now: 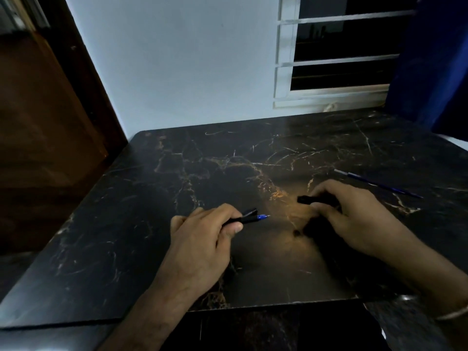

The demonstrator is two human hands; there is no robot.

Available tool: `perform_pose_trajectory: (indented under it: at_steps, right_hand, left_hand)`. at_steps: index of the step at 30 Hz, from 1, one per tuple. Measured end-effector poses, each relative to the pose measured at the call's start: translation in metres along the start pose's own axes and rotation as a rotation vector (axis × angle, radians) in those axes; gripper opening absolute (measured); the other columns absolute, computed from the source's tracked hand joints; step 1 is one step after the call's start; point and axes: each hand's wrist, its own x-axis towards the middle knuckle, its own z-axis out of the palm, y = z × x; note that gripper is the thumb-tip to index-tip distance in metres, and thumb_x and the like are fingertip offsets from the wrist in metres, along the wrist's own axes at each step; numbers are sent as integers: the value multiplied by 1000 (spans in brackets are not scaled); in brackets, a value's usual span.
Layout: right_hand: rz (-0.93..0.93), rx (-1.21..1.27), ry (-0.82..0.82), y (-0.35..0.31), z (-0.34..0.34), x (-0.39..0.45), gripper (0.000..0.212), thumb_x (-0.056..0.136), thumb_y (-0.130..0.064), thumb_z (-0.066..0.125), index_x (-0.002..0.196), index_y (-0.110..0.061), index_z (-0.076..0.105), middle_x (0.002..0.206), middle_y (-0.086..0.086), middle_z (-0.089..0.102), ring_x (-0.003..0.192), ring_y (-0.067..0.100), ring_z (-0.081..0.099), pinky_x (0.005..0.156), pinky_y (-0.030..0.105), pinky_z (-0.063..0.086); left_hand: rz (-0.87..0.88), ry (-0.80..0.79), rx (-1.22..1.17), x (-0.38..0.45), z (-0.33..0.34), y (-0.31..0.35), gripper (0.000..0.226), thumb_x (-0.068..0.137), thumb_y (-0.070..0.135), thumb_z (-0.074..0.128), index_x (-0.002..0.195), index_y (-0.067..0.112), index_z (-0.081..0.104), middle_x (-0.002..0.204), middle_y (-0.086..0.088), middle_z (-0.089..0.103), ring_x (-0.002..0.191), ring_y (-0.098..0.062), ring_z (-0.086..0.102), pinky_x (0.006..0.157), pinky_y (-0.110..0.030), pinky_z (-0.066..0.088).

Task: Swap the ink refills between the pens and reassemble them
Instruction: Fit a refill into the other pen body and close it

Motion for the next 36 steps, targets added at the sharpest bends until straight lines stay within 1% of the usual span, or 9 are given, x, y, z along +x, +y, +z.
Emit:
perform_pose_trajectory:
  at_steps: [4, 6, 9, 13, 17, 24, 29, 33, 36]
  right_hand:
    - [-293, 169, 56, -29, 9, -20, 19, 83, -38, 64, 102, -39, 67, 96, -20, 68, 90, 2, 65, 72, 24, 54]
    - [-368, 189, 61, -39, 16, -25, 18, 83, -33, 68, 101, -32, 71, 94, -15, 71, 91, 6, 67, 76, 32, 55]
    - [-417, 196, 93, -48, 24, -29, 18, 84, -29, 71, 101, -26, 73, 93, -13, 70, 90, 7, 67, 75, 32, 54]
    - [-413, 198, 159, -46, 21, -29, 20, 85, -36, 66, 102, -29, 74, 93, -13, 70, 90, 7, 67, 75, 30, 53]
    - [-321, 138, 223, -33, 6, -28, 19, 82, -40, 63, 100, -47, 66, 96, -22, 64, 92, -1, 63, 72, 14, 50]
    - [-415, 126, 145, -42, 18, -32, 15, 87, -32, 66, 101, -34, 71, 90, -15, 66, 87, 9, 64, 70, 25, 51]
    - [-380, 218, 90, -49, 26, -35, 13, 89, -37, 59, 85, -33, 70, 75, -15, 65, 78, 8, 64, 63, 13, 44]
    - [-346, 275, 76, -53, 27, -35, 23, 90, -41, 56, 67, -42, 60, 65, -6, 64, 61, 9, 60, 53, 16, 43]
    - [-296, 294, 2, -52, 25, -31, 22, 90, -45, 55, 73, -36, 64, 66, -5, 64, 56, 8, 58, 50, 21, 46]
  left_hand:
    - [11, 11, -5, 0, -1, 2, 14, 95, 39, 47, 101, 40, 60, 76, 29, 57, 84, 7, 49, 85, -28, 27]
    - [41, 6, 1, -1, 0, 7, 15, 94, 41, 46, 100, 41, 60, 73, 32, 53, 82, 7, 49, 85, -27, 27]
    - [83, -8, 20, -3, 1, 15, 11, 93, 37, 49, 97, 42, 58, 70, 34, 49, 79, 8, 47, 82, -27, 28]
    - [78, 2, -5, -3, -1, 12, 12, 93, 42, 45, 96, 41, 57, 71, 31, 52, 79, 3, 51, 83, -26, 30]
    - [48, 36, -41, -3, -8, 7, 14, 93, 39, 48, 98, 39, 60, 73, 26, 57, 78, 1, 53, 87, -34, 36]
    - [92, 10, -5, -5, -4, 20, 12, 95, 39, 48, 100, 40, 59, 72, 30, 52, 77, 5, 49, 87, -29, 29]
    - [118, 10, 27, -9, 0, 25, 17, 95, 36, 45, 101, 34, 61, 81, 27, 54, 79, 0, 53, 85, -35, 34]
    - [120, 1, 19, -10, 1, 24, 17, 95, 34, 47, 102, 32, 62, 80, 29, 50, 78, 1, 52, 84, -35, 36]
    - [123, -19, 35, -6, 2, 21, 14, 98, 35, 48, 105, 35, 60, 81, 29, 50, 80, 2, 51, 87, -34, 32]
